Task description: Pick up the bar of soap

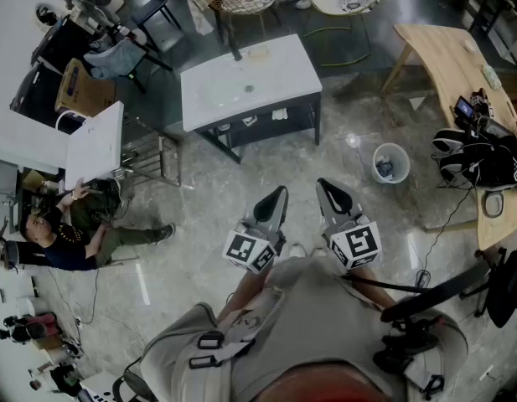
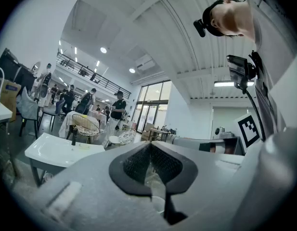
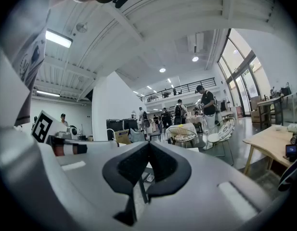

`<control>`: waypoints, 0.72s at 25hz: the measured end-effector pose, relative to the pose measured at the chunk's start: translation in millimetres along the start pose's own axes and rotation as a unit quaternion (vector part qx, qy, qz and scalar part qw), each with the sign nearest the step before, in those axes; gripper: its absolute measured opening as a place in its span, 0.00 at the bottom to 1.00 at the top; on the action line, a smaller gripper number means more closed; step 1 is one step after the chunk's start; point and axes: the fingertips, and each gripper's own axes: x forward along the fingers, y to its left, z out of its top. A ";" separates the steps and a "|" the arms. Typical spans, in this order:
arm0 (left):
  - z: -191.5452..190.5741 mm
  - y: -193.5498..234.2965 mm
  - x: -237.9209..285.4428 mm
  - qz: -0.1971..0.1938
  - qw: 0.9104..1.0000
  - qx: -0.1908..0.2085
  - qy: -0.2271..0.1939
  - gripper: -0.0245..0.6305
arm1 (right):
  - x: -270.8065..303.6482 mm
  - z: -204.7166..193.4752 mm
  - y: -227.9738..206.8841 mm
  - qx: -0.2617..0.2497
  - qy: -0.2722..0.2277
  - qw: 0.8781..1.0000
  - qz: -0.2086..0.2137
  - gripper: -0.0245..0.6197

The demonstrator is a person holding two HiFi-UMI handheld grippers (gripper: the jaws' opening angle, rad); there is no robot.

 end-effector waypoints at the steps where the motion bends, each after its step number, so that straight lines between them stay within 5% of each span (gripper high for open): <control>1: -0.4 -10.3 -4.0 -0.010 1.000 0.003 -0.003 0.03 | -11.5 3.5 4.2 -0.001 0.000 1.000 -0.004 0.04; 8: 1.4 -51.4 -35.8 -0.022 1.000 0.012 -0.013 0.03 | -51.2 6.0 30.0 -0.011 0.015 1.000 0.007 0.04; 18: -5.7 -44.2 -91.8 0.054 0.998 0.023 -0.005 0.03 | -65.1 -3.1 46.2 -0.015 0.005 0.998 0.053 0.04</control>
